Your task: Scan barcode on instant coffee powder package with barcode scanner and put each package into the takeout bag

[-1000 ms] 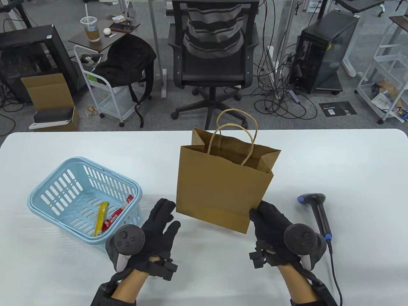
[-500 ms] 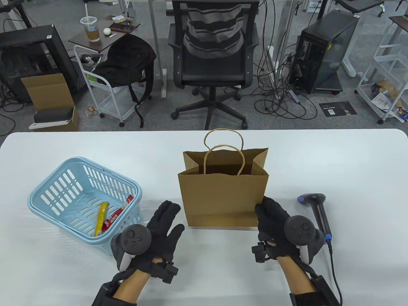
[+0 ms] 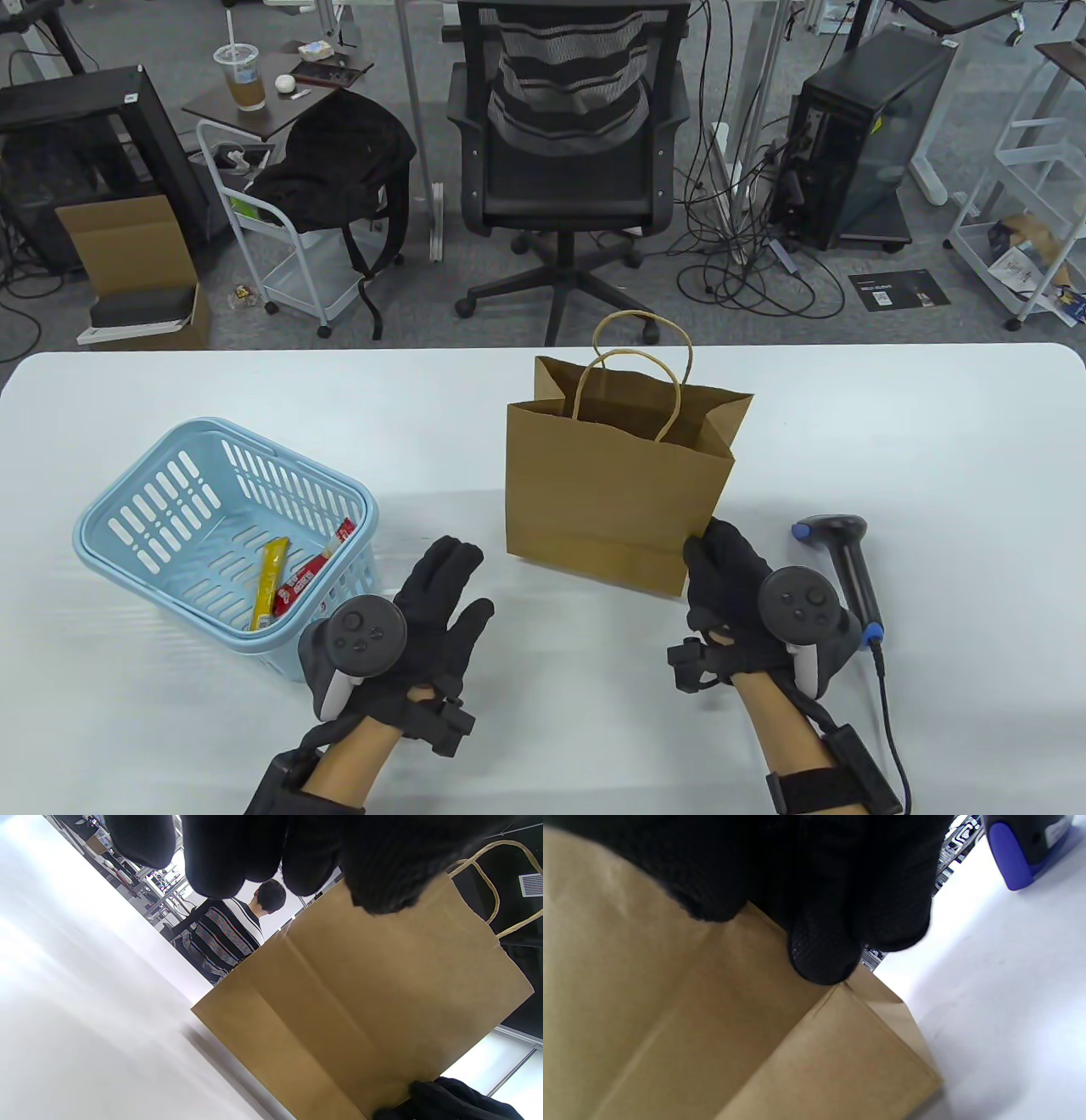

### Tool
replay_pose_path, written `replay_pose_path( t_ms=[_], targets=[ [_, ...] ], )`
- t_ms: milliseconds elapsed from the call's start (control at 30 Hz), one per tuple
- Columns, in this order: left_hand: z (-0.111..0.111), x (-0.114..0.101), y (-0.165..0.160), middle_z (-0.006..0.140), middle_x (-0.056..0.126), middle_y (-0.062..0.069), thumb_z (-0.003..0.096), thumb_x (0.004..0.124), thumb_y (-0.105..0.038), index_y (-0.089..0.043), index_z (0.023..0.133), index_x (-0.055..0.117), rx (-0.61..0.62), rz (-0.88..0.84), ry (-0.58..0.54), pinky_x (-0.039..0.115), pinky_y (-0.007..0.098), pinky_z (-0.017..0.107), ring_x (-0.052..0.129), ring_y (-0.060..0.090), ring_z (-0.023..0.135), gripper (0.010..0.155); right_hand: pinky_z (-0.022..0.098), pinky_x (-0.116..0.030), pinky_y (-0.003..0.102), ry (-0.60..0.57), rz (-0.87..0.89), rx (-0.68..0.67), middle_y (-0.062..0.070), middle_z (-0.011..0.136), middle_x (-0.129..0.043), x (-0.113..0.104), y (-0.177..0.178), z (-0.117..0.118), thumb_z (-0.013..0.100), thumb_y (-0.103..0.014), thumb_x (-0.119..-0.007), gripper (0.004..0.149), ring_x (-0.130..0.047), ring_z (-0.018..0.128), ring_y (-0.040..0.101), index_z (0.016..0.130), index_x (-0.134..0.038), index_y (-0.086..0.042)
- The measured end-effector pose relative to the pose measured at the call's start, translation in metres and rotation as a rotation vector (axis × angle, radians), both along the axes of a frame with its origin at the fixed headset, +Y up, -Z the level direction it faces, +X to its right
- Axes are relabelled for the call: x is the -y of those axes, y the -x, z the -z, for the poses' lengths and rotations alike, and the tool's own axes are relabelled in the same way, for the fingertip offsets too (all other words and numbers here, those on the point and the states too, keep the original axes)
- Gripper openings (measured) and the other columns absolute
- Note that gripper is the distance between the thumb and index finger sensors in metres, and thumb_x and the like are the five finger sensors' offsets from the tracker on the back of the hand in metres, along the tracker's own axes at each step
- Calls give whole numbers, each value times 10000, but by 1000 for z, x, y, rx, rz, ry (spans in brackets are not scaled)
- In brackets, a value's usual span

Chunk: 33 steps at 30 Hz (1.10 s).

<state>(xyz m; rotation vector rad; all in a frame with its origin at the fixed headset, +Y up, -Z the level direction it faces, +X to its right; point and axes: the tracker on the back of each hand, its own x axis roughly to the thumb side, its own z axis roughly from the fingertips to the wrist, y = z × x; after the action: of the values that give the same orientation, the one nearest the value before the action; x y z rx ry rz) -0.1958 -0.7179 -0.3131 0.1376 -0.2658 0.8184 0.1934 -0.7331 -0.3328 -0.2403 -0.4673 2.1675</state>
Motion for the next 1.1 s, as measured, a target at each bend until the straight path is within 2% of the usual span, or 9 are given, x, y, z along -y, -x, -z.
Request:
replay_pose_path(
  t_ms=[300, 633, 800, 933, 1100],
  targets=[
    [0, 0, -1, 1185, 469, 12, 453, 754, -536, -293, 1093, 545, 7, 11, 10, 587, 530, 779, 676, 297, 1078, 715, 506, -958, 420, 41, 28, 12, 130, 828, -972, 8, -3, 4, 487, -385, -876, 409, -1117, 633, 232, 872, -846, -250],
    [1, 1, -2, 1189, 461, 11, 453, 754, -541, -300, 1095, 540, 17, 29, 14, 573, 534, 786, 656, 298, 1090, 719, 541, -890, 479, 105, 20, -33, 139, 919, -920, 6, -4, 3, 491, -446, -859, 507, -1056, 708, 286, 956, -798, -253],
    [0, 1, -6, 1216, 385, -6, 457, 740, -549, -321, 1113, 502, 35, 132, 6, 450, 558, 824, 480, 320, 1162, 734, 609, -802, 526, 154, -83, -52, 134, 1041, -808, -1, -5, 0, 496, -480, -833, 582, -947, 844, 342, 1031, -712, -287],
    [-3, 0, -13, 1233, 296, -27, 456, 726, -571, -348, 1129, 438, 57, 281, -13, 344, 558, 837, 325, 310, 1187, 765, 643, -766, 539, 140, -268, -30, 131, 1104, -746, -13, -5, -5, 495, -462, -829, 595, -856, 945, 375, 1053, -690, -308],
    [-5, 0, -18, 1234, 218, -34, 450, 721, -591, -358, 1135, 390, 69, 360, -15, 259, 550, 831, 204, 295, 1180, 795, 707, -680, 581, 180, -374, -18, 143, 1178, -638, -24, -10, -10, 496, -437, -828, 632, -691, 1061, 421, 1091, -643, -330]
  ],
)
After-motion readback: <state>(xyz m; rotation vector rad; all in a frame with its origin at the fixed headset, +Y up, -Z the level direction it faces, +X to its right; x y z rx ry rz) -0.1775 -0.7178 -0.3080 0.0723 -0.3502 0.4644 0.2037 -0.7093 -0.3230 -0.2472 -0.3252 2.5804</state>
